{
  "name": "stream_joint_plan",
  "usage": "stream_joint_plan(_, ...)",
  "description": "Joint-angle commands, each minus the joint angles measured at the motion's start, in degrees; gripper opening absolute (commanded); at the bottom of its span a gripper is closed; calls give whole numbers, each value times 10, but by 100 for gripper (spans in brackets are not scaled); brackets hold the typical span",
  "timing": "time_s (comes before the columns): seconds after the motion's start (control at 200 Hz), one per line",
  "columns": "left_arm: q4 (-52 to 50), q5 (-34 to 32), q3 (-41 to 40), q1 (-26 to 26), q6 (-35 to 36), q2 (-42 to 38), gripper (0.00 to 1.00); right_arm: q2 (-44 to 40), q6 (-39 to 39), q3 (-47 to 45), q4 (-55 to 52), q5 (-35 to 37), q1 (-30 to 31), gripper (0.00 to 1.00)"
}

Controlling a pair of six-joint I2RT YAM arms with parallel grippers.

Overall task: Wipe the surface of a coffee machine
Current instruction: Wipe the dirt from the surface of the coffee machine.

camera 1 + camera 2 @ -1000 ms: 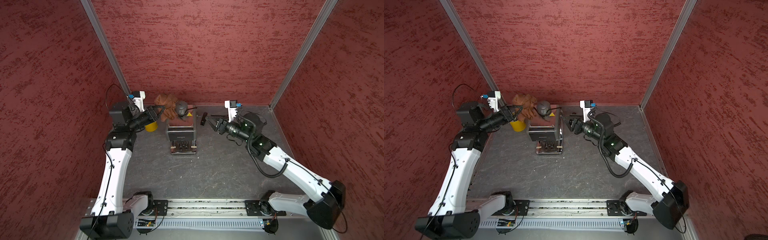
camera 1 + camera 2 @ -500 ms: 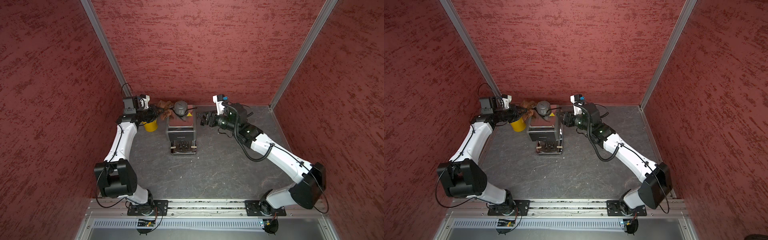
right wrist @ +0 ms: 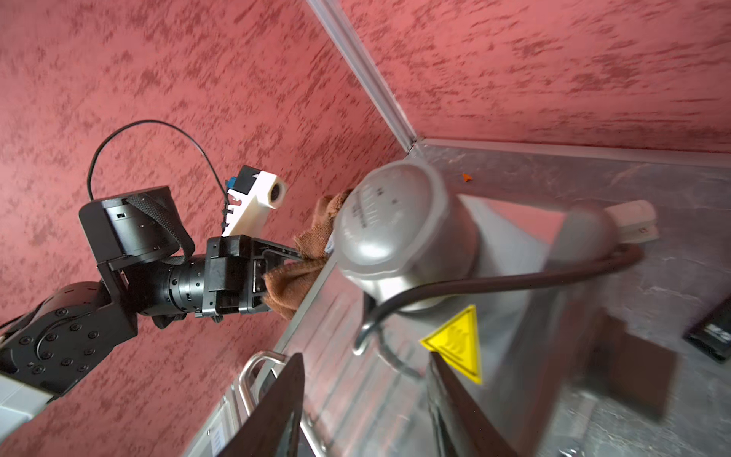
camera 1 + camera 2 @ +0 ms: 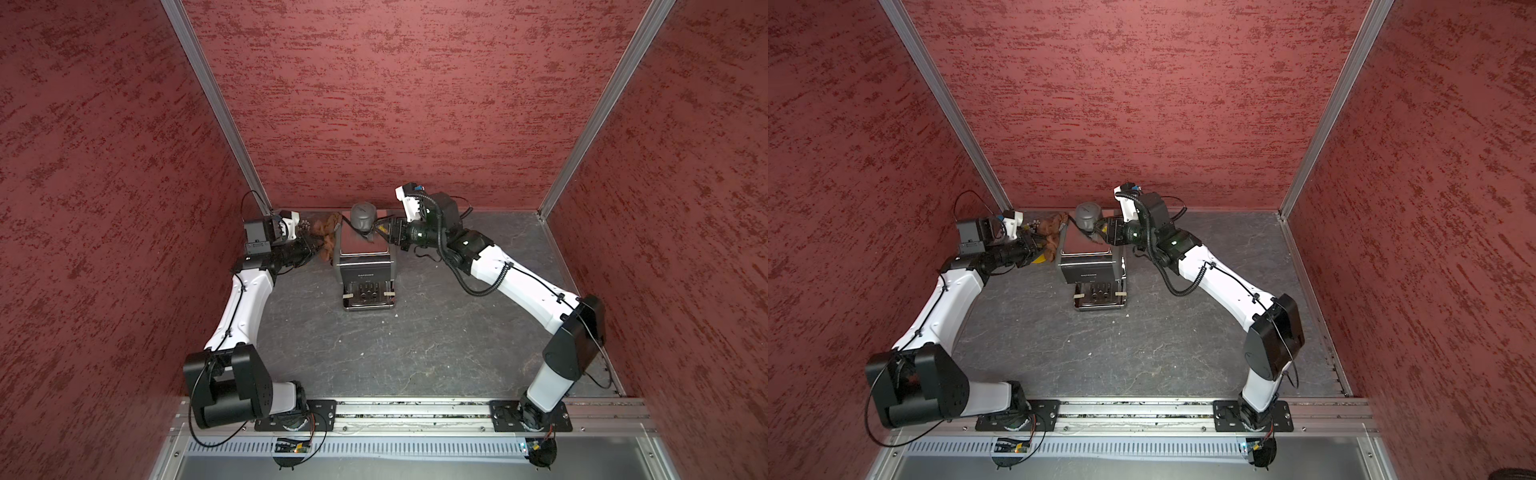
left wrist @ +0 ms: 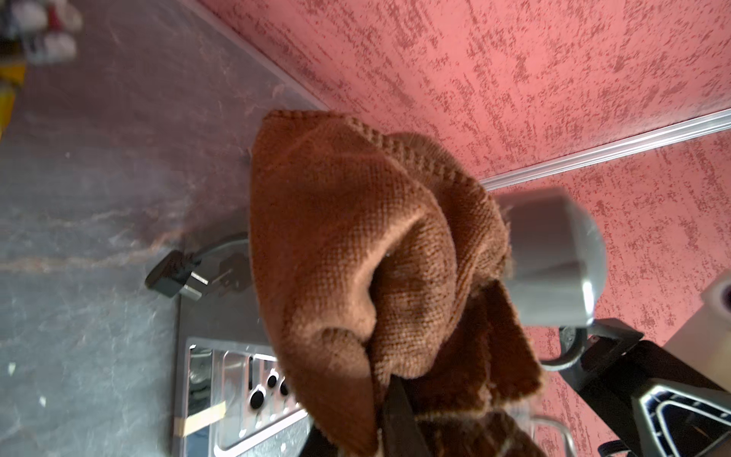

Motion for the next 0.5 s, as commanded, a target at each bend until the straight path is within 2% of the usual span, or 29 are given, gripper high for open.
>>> stream_joint_plan(0.0, -22, 41, -32, -7, 14, -21, 0, -9, -42, 10, -17, -19, 16, 50)
stream_joint_plan(0.165, 41, 40, -41, 9, -29, 2, 0, -27, -112, -3, -17, -47, 35, 50)
stream_joint_plan(0.296, 94, 38, -14, 4, -64, 28, 0, -25, -196, 16, -79, -35, 46, 53)
stream_joint_plan(0.496, 114, 25, 0, -11, -54, 73, 0, -12, -310, 46, -180, -1, 56, 54)
